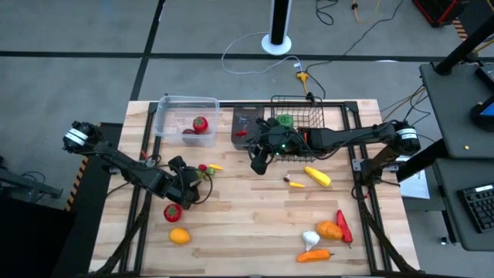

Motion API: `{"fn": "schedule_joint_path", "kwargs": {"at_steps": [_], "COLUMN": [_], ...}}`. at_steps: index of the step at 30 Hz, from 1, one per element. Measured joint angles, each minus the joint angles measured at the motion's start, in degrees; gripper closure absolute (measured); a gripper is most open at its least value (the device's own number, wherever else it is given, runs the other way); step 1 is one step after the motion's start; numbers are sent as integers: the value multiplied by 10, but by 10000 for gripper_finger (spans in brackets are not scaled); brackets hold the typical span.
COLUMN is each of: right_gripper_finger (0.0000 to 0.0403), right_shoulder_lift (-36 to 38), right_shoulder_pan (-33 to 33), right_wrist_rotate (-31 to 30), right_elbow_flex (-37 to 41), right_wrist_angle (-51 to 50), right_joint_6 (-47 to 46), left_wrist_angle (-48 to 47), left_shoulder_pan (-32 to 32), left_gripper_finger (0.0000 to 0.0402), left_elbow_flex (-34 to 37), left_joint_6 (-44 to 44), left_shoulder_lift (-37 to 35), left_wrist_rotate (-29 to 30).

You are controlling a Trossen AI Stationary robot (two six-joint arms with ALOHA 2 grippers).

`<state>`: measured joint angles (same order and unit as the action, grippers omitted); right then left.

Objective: Sort produce into baskets
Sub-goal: Put the green lime into the transparent bin

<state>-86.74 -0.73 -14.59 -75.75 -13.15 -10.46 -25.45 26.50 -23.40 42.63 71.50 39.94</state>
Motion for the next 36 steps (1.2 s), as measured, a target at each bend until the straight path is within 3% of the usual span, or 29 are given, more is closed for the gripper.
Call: {"fn": "schedule_joint_path", "kwargs": {"at_steps": [12,19,32,36], "right_gripper_finger": [305,311,308,313], "right_shoulder_lift": [0,0,12,32], "right_shoulder_pan": [0,0,2,6], "right_wrist_rotate": [0,0,18,17], "right_elbow_flex": [0,0,0,0], "right_wrist_angle": [0,-2,-38,-70], "right_joint_6": [-1,-6,-22,-27], "left_wrist_angle": [0,-18,-214,-270], "left_shoulder_pan": [0,0,23,28], "left_gripper_finger": [222,233,234,234], "left_elbow_flex": [0,-14,-187,-256], "left_joint_6": [11,14,9,-6], "left_shoulder_lift": [0,0,-1,-3], "left_wrist_rotate": [0,-18,-31,13]}}
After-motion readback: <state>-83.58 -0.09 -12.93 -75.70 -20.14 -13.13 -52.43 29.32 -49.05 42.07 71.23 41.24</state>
